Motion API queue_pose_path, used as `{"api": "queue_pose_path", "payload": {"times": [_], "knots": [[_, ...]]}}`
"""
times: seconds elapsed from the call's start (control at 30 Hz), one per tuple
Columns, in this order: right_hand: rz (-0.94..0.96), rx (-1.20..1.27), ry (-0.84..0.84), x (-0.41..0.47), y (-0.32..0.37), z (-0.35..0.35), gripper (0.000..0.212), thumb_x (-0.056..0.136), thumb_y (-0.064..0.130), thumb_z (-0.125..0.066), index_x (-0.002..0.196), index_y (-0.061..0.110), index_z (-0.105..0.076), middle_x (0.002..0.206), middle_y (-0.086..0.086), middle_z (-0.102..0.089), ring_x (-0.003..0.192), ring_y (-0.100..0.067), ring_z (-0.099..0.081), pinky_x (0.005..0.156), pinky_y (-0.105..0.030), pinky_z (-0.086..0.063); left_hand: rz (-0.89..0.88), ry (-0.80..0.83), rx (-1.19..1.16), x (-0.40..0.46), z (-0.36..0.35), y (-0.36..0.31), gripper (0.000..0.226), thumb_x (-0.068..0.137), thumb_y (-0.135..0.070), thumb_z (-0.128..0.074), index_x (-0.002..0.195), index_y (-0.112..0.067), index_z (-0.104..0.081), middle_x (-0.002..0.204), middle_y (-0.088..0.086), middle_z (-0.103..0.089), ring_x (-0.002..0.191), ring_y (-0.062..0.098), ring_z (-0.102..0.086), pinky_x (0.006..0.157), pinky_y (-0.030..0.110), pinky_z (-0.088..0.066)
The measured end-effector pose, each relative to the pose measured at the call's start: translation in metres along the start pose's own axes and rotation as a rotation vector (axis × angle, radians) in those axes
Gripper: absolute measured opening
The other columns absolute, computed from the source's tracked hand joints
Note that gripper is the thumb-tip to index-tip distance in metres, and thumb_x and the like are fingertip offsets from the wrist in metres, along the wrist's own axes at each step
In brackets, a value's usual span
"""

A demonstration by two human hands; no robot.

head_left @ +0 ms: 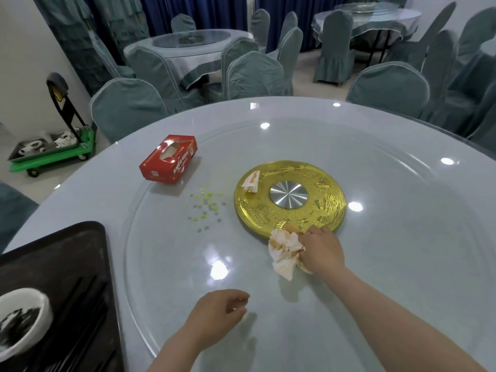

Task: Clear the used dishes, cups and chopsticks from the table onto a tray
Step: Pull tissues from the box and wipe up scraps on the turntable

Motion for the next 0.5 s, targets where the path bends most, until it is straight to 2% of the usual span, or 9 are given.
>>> {"api": "queue_pose_path", "payload": {"times": [0.07,0.13,0.2,0.3,0.37,0.43,0.5], "knots": [[-0.050,0.051,-0.024,-0.002,-0.006,0.002,0.025,0.082,0.028,-0.053,0.099,0.027,-0.070,0.103,0.002,-0.061,0.101,-0.026,-0.047,0.077,-0.032,-0.042,0.035,-0.056,-0.199,-0.002,-0.005,0.001,0.024,0.089,-0.023,-0.063,0.108,-0.039,-0.064,0.092,-0.018,-0.074,0.089,-0.004,-0.067,0.087,0.019,-0.051],[-0.049,0.066,-0.041,-0.004,-0.006,0.004,0.025,0.082,0.028,-0.050,0.095,0.024,-0.071,0.101,0.002,-0.063,0.099,-0.025,-0.048,0.080,-0.030,-0.040,0.023,-0.198,-0.221,0.003,-0.004,0.004,0.027,0.090,-0.017,-0.062,0.107,-0.038,-0.064,0.092,-0.017,-0.074,0.088,-0.001,-0.068,0.082,0.015,-0.049],[-0.043,0.095,-0.061,-0.007,0.000,0.004,0.027,0.083,0.029,-0.049,0.098,0.021,-0.071,0.102,0.001,-0.063,0.101,-0.024,-0.048,0.081,-0.028,-0.034,-0.027,-0.330,-0.125,0.011,0.001,0.006,0.033,0.092,-0.015,-0.060,0.121,-0.030,-0.061,0.114,-0.017,-0.067,0.099,-0.001,-0.062,0.088,0.014,-0.044],[-0.061,0.188,-0.068,-0.013,0.014,0.001,0.034,0.087,0.036,-0.046,0.107,0.018,-0.068,0.111,-0.002,-0.060,0.107,-0.024,-0.045,0.086,-0.029,-0.033,-0.025,-0.428,0.025,0.024,0.017,0.016,0.047,0.093,-0.018,-0.061,0.138,-0.018,-0.049,0.137,-0.006,-0.052,0.127,0.014,-0.049,0.105,0.024,-0.034],[-0.076,0.255,-0.054,-0.019,0.020,-0.005,0.048,0.087,0.054,-0.043,0.116,0.022,-0.064,0.117,0.000,-0.057,0.110,-0.024,-0.043,0.089,-0.033,-0.037,0.012,-0.478,0.107,0.030,0.029,0.028,0.056,0.091,-0.018,-0.063,0.143,-0.012,-0.043,0.147,0.004,-0.045,0.136,0.022,-0.039,0.112,0.031,-0.028],[-0.087,0.249,-0.025,-0.026,0.020,-0.010,0.068,0.077,0.074,-0.041,0.125,0.028,-0.056,0.125,0.004,-0.050,0.116,-0.022,-0.039,0.090,-0.035,-0.041,0.051,-0.529,0.207,0.036,0.040,0.043,0.066,0.089,-0.023,-0.065,0.147,-0.010,-0.036,0.152,0.010,-0.038,0.142,0.027,-0.030,0.116,0.037,-0.022],[-0.077,0.186,-0.019,-0.030,0.012,-0.015,0.076,0.068,0.081,-0.047,0.126,0.031,-0.052,0.133,0.007,-0.042,0.123,-0.020,-0.034,0.092,-0.036,-0.040,0.103,-0.557,0.321,0.041,0.048,0.057,0.073,0.091,-0.034,-0.062,0.151,-0.012,-0.027,0.157,0.011,-0.029,0.147,0.028,-0.019,0.118,0.042,-0.016]]}}
Point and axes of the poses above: each hand's wrist, its own x-axis towards the middle knuckle, its own z-axis out of the back of the hand, y = z × x, the point moved 1 cm from there along x, towards the middle knuckle
